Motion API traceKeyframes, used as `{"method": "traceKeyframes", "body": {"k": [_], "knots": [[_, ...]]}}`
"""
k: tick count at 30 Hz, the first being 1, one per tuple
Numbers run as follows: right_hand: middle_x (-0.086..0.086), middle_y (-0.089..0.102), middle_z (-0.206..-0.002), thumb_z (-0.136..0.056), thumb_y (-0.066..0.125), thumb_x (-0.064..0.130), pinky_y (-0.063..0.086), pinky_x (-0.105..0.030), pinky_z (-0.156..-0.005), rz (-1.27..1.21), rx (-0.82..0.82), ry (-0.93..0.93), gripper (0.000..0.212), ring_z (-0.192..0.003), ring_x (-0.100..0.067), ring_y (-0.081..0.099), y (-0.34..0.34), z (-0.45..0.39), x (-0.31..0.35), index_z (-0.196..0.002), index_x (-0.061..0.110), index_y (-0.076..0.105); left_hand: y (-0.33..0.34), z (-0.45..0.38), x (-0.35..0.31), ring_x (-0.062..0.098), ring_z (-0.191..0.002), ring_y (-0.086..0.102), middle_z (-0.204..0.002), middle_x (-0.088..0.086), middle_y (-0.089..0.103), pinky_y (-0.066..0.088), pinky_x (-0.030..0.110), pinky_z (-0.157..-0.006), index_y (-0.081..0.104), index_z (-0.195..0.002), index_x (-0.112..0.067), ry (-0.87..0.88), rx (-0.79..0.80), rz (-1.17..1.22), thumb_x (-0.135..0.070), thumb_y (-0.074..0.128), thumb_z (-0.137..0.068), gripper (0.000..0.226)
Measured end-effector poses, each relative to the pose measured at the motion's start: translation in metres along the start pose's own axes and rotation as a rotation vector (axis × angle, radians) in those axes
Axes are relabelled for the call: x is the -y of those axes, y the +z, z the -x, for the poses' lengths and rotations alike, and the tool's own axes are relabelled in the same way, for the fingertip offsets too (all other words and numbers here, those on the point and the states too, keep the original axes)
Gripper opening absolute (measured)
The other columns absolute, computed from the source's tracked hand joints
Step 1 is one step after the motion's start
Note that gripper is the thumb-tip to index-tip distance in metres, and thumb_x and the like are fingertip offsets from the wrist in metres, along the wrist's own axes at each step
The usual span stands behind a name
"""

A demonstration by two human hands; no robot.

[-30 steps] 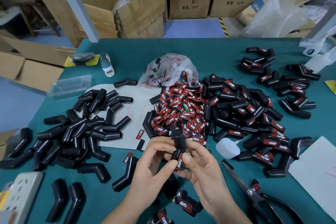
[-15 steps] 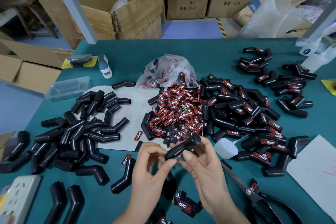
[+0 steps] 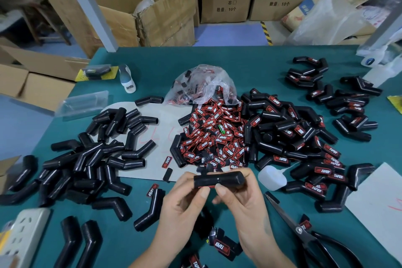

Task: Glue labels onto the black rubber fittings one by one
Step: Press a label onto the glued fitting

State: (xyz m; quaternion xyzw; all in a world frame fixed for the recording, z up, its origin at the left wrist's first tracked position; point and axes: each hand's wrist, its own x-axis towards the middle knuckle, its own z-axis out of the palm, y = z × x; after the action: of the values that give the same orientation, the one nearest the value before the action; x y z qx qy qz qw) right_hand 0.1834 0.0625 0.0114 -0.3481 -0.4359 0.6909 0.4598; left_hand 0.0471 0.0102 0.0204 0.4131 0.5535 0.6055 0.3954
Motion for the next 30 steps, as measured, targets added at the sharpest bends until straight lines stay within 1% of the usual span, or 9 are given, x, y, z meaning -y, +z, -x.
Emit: {"method": "traceKeyframes", "body": {"k": [3,6,9,13,19,22,25,28,30], "knots": [[-0.008,0.073,-0.103,-0.086,0.086,0.041,0.057,-0.027,-0.072,0.051,0.020,0.008,0.033,-0.081,-0.018,0.066,-0.003,0.001,0.002,-0.106,0.025,0.065,-0.003,-0.001,-0.002,0.003,-0.079,0.059,-0.095,-0.011,0.067,0.046,0.017,-0.071,0.081,-0.108,-0.028,-0.006,0.044,-0.030,-0.033,0.066,-0.095,0.022],[-0.009,0.074,-0.103,-0.086,0.086,0.041,0.056,-0.025,-0.072,0.084,0.044,0.018,0.032,-0.076,-0.018,0.066,-0.004,0.001,0.004,-0.106,0.027,0.066,-0.005,-0.001,-0.003,0.008,-0.074,0.056,-0.089,-0.008,0.064,0.046,0.022,-0.065,0.082,-0.108,-0.024,0.004,0.036,-0.035,-0.032,0.067,-0.095,0.021],[-0.006,0.072,-0.103,-0.087,0.086,0.040,0.055,-0.026,-0.072,0.097,0.061,0.024,0.032,-0.078,-0.019,0.065,-0.004,0.001,0.005,-0.109,0.026,0.066,-0.007,-0.002,-0.001,0.010,-0.074,0.057,-0.087,-0.006,0.064,0.046,0.024,-0.065,0.082,-0.104,-0.021,0.017,0.020,-0.036,-0.030,0.068,-0.095,0.019],[-0.006,0.073,-0.110,-0.089,0.084,0.038,0.057,-0.028,-0.076,0.100,0.090,0.041,0.043,-0.078,-0.018,0.067,-0.003,0.002,0.005,-0.125,0.024,0.067,-0.008,-0.003,-0.001,0.008,-0.073,0.057,-0.085,-0.006,0.065,0.045,0.022,-0.063,0.083,-0.100,-0.023,0.022,0.015,-0.046,-0.029,0.070,-0.094,0.016],[-0.009,0.075,-0.114,-0.090,0.083,0.035,0.059,-0.029,-0.077,0.109,0.100,0.057,0.037,-0.078,-0.019,0.070,-0.003,0.002,0.008,-0.123,0.025,0.071,-0.007,-0.002,-0.002,0.008,-0.068,0.055,-0.080,-0.005,0.062,0.044,0.020,-0.060,0.084,-0.095,-0.022,0.014,0.013,-0.038,-0.027,0.071,-0.091,0.014],[-0.009,0.074,-0.116,-0.091,0.081,0.025,0.061,-0.031,-0.077,0.094,0.096,0.046,0.030,-0.086,-0.023,0.073,-0.001,0.002,0.008,-0.120,0.022,0.073,-0.007,-0.002,-0.003,0.009,-0.070,0.054,-0.078,0.000,0.060,0.043,0.020,-0.062,0.083,-0.091,-0.020,0.007,-0.001,-0.027,-0.027,0.071,-0.089,0.014],[-0.008,0.075,-0.114,-0.089,0.078,0.018,0.062,-0.030,-0.075,0.075,0.087,0.034,0.026,-0.088,-0.022,0.074,0.002,0.002,0.010,-0.114,0.021,0.076,-0.006,-0.002,-0.004,0.019,-0.073,0.054,-0.080,0.008,0.060,0.043,0.024,-0.065,0.082,-0.090,-0.021,0.012,-0.007,-0.014,-0.027,0.071,-0.089,0.013],[-0.009,0.075,-0.112,-0.086,0.080,0.019,0.062,-0.032,-0.075,0.070,0.079,0.035,0.025,-0.090,-0.023,0.075,0.003,0.002,0.012,-0.112,0.021,0.077,-0.006,0.000,-0.003,0.034,-0.078,0.053,-0.083,0.011,0.060,0.044,0.027,-0.070,0.082,-0.092,-0.022,0.004,-0.010,0.005,-0.028,0.071,-0.088,0.014],[-0.010,0.076,-0.112,-0.086,0.081,0.020,0.063,-0.033,-0.077,0.071,0.077,0.039,0.026,-0.094,-0.026,0.075,0.002,0.002,0.012,-0.111,0.021,0.078,-0.006,0.000,-0.001,0.038,-0.082,0.053,-0.086,0.013,0.062,0.045,0.029,-0.073,0.082,-0.092,-0.020,-0.003,-0.012,0.014,-0.028,0.071,-0.088,0.015]]}}
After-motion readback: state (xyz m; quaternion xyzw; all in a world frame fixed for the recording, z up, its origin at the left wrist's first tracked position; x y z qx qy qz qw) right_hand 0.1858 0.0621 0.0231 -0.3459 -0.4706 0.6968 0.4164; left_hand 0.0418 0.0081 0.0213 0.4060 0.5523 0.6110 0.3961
